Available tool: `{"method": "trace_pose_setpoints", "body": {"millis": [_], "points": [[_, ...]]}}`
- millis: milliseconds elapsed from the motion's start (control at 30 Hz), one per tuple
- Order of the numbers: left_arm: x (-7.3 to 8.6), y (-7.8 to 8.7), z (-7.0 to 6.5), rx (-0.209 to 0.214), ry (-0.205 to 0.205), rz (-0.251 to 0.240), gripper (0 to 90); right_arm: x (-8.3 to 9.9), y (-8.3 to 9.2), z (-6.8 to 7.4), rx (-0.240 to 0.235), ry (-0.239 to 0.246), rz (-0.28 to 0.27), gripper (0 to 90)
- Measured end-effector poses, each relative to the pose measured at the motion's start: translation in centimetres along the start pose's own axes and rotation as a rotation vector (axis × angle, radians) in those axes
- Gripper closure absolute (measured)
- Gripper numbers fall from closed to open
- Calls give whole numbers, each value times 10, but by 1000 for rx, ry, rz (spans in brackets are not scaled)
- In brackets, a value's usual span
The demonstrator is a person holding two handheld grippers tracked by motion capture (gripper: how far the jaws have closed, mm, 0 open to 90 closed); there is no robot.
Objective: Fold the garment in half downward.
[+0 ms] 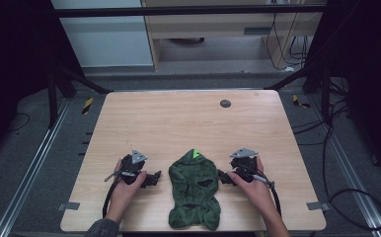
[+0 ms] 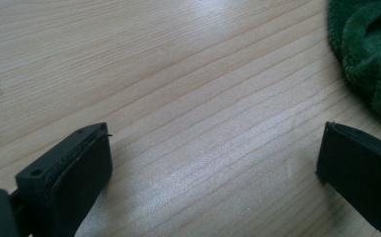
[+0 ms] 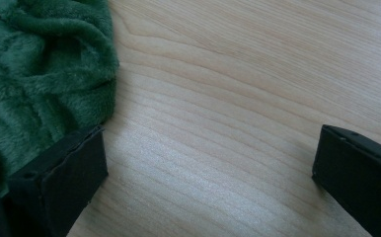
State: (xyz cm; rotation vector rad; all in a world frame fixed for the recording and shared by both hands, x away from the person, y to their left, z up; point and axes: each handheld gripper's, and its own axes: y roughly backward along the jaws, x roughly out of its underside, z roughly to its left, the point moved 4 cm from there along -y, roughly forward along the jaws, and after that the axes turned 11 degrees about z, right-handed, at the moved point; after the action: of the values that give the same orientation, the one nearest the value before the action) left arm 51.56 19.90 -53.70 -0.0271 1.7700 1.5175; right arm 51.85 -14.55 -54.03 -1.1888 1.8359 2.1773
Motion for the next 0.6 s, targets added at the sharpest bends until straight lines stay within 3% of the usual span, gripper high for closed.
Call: {"method": "trace_pose_setpoints", "body": {"millis": [167, 267, 333, 433, 600], "points": [[0, 0, -1, 3, 1, -9, 10, 0, 1, 0, -2, 2, -4, 48], [1, 2, -2, 7, 3, -16, 34, -1, 5, 2, -3, 1, -18, 208], [1, 3, -4, 30, 19, -33, 44, -2, 8, 3, -39, -12, -32, 260], [0, 5, -10, 43, -1, -31, 57, -5, 15, 6, -83, -31, -66, 355], [-7, 12, -17, 78, -35, -49, 108, -10, 20, 19, -124, 18, -72, 515]]}}
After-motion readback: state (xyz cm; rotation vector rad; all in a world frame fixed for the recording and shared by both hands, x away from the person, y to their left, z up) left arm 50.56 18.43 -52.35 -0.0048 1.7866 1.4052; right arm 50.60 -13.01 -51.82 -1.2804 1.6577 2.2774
